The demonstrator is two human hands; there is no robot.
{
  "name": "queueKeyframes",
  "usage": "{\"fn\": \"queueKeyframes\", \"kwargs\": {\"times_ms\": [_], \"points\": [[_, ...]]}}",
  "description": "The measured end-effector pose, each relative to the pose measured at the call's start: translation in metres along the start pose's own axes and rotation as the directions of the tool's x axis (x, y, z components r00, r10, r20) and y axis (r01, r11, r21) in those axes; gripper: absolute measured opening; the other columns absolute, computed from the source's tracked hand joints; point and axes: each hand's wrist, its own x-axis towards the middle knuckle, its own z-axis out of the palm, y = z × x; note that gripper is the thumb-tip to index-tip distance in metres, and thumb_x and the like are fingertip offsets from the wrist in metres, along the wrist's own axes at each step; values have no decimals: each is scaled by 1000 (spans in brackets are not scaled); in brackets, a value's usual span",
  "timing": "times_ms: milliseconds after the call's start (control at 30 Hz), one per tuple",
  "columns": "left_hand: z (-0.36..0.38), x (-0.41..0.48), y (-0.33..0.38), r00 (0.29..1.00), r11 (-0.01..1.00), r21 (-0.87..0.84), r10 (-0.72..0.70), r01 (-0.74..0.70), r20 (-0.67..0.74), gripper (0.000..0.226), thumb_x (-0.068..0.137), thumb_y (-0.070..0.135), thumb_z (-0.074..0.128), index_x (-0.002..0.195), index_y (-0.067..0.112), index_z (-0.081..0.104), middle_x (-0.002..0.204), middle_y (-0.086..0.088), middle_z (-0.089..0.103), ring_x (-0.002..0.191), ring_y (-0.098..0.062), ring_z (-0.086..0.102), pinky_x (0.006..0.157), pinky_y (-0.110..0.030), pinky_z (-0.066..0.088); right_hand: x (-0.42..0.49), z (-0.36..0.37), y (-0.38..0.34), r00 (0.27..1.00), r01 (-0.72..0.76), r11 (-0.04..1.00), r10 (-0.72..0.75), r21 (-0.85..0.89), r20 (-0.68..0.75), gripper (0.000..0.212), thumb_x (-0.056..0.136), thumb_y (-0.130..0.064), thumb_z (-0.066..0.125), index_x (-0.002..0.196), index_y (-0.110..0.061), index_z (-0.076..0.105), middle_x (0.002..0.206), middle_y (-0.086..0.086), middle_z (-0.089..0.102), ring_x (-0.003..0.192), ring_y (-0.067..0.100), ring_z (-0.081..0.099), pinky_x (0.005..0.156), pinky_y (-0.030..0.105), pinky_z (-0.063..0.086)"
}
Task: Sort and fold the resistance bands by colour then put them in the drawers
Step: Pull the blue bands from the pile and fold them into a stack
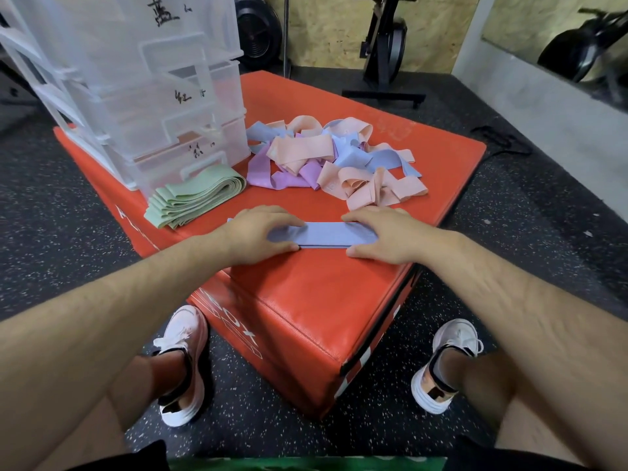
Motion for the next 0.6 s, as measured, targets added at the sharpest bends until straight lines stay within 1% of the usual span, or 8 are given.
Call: {"fn": "queueKeyframes", "kwargs": {"times_ms": [33, 100, 200, 333, 400, 467, 533, 600], "points": [[0, 2, -2, 1000, 1000, -2, 4, -4, -2, 57, 78, 70, 51, 127, 43, 59, 120, 18, 58, 114, -9, 54, 99, -45, 45, 3, 2, -1, 1000, -4, 1000, 4, -6, -8, 65, 85, -62, 66, 143, -38, 48, 145, -9, 50, 137, 16, 42, 114, 44, 32], [-1, 4, -4, 1000, 1000, -5, 18, -18, 1, 53, 79, 66, 54, 124, 40, 61, 115, 16, 59, 110, -11, 56, 98, -44, 46, 7, 3, 1, 999, 14, 1000, -14, -4, -36, 57, 87, -58, 66, 138, -40, 51, 137, -8, 55, 131, 17, 47, 111, 46, 36], [-1, 5, -4, 1000, 1000, 9, 26, -27, 14, 57, 77, 69, 50, 122, 37, 63, 115, 13, 60, 109, -12, 57, 96, -44, 47, 10, 1, 4, 999, 45, 999, -45, -13, -21, 49, 86, -57, 67, 131, -40, 56, 128, -7, 57, 122, 17, 51, 106, 46, 42], [-2, 10, 4, 1000, 998, 65, -7, 6, 17, 62, 74, 78, 44, 123, 43, 58, 120, 17, 56, 116, -9, 53, 97, -45, 46, 10, -2, 1, 999, 47, 999, -48, -17, -24, 58, 81, -71, 57, 131, -42, 55, 128, -9, 57, 124, 15, 50, 105, 47, 43], [-6, 18, 13, 1000, 997, 70, -12, 14, -21, 65, 75, 79, 40, 127, 43, 55, 127, 17, 54, 120, -10, 52, 99, -45, 45, 12, -6, -1, 994, 53, 998, -50, 28, -96, 53, 87, -63, 59, 134, -39, 55, 131, -6, 57, 127, 16, 49, 107, 47, 42], [-10, 32, 25, 996, 998, 58, 17, -12, -84, 69, 76, 74, 40, 133, 39, 53, 133, 13, 56, 122, -13, 54, 99, -42, 46, 16, -12, -4, 985, 47, 997, -35, 69, -168, 48, 93, -56, 58, 137, -37, 55, 130, -6, 57, 127, 18, 50, 106, 46, 42], [-15, 50, 37, 990, 998, 42, 48, -43, -134, 69, 77, 69, 43, 138, 36, 50, 134, 10, 57, 121, -15, 55, 97, -42, 46, 24, -19, -6, 973, 32, 996, -12, 83, -231, 44, 96, -52, 55, 137, -37, 55, 131, -6, 58, 131, 24, 48, 106, 47, 42], [-19, 68, 46, 987, 999, 27, 30, -26, -159, 68, 78, 67, 43, 139, 38, 47, 133, 11, 55, 121, -16, 53, 97, -44, 45, 37, -26, -3, 950, 6, 992, 34, 125, -309, 37, 98, -42, 54, 134, -32, 59, 129, -5, 60, 126, 23, 50, 103, 44, 44]]}}
